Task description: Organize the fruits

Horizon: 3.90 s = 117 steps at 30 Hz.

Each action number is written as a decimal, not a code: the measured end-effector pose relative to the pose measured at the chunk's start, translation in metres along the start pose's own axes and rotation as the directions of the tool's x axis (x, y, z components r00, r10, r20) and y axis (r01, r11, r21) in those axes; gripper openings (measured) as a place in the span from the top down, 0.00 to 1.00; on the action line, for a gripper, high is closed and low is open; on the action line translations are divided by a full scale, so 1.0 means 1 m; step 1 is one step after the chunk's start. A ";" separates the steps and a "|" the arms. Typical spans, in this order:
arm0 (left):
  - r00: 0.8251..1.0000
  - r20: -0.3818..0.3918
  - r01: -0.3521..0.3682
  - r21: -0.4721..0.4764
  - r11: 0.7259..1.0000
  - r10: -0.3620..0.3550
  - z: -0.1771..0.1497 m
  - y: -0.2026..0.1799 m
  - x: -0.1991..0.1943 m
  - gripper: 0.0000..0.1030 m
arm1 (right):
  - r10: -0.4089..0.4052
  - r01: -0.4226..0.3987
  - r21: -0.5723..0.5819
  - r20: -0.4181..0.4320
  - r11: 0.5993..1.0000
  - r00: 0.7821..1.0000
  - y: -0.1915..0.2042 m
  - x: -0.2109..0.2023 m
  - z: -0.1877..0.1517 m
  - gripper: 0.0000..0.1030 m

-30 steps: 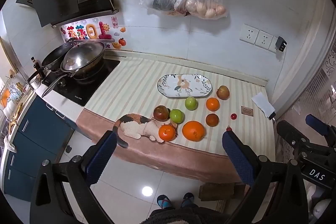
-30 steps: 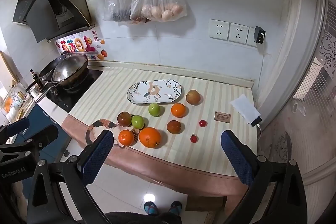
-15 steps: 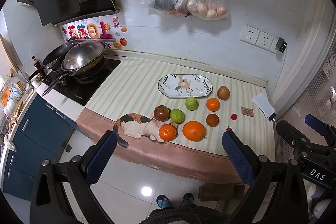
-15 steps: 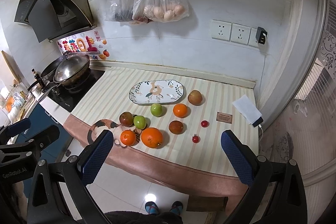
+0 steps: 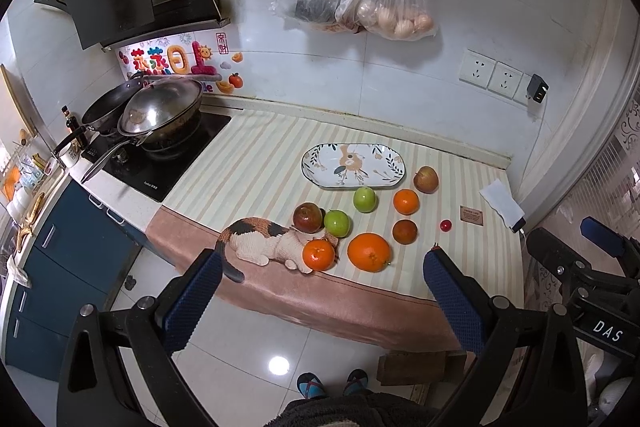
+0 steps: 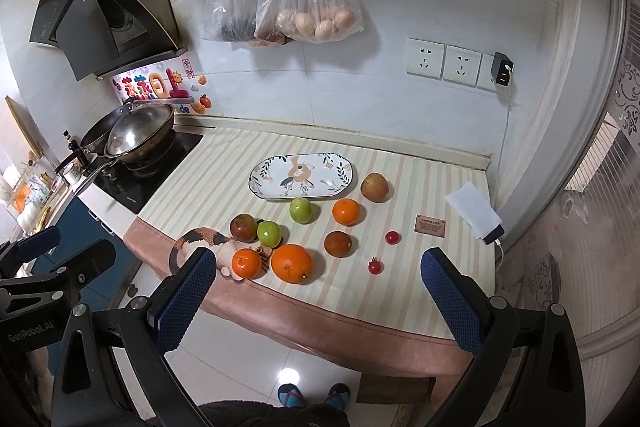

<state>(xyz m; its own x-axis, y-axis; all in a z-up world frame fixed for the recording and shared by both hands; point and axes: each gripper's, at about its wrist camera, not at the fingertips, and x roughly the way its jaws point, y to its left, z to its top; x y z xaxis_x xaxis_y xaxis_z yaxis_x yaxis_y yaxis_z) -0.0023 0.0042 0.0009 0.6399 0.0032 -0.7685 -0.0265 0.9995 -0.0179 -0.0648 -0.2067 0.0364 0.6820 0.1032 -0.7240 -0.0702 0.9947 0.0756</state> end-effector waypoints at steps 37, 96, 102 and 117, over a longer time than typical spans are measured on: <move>1.000 0.000 -0.001 -0.001 1.000 0.001 0.001 -0.001 0.000 0.00 | 0.003 -0.003 -0.001 0.007 1.000 1.000 0.002 0.000 0.012 0.00; 0.674 -0.725 -0.015 -0.201 0.979 -0.139 -0.038 0.044 0.393 0.37 | 0.165 -0.226 0.009 -0.712 0.974 0.682 0.050 0.460 -0.074 0.09; 0.660 -0.736 -0.028 -0.230 0.973 -0.155 -0.040 0.050 0.406 0.38 | 0.166 -0.213 0.026 -0.720 0.977 0.673 0.047 0.468 -0.077 0.17; 0.711 -0.688 -0.015 -0.219 0.976 -0.143 -0.019 0.032 0.382 0.39 | 0.196 -0.166 0.111 -0.686 0.980 0.701 0.027 0.451 -0.066 0.18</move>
<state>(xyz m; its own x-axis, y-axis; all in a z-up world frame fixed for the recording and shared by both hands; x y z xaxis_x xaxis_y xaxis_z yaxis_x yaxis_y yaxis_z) 0.2268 0.0370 -0.3059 -0.0694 -0.1629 -0.9842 -0.2033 0.9682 -0.1459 0.1927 -0.1336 -0.3338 -0.0353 0.2677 -0.9629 -0.1012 0.9575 0.2699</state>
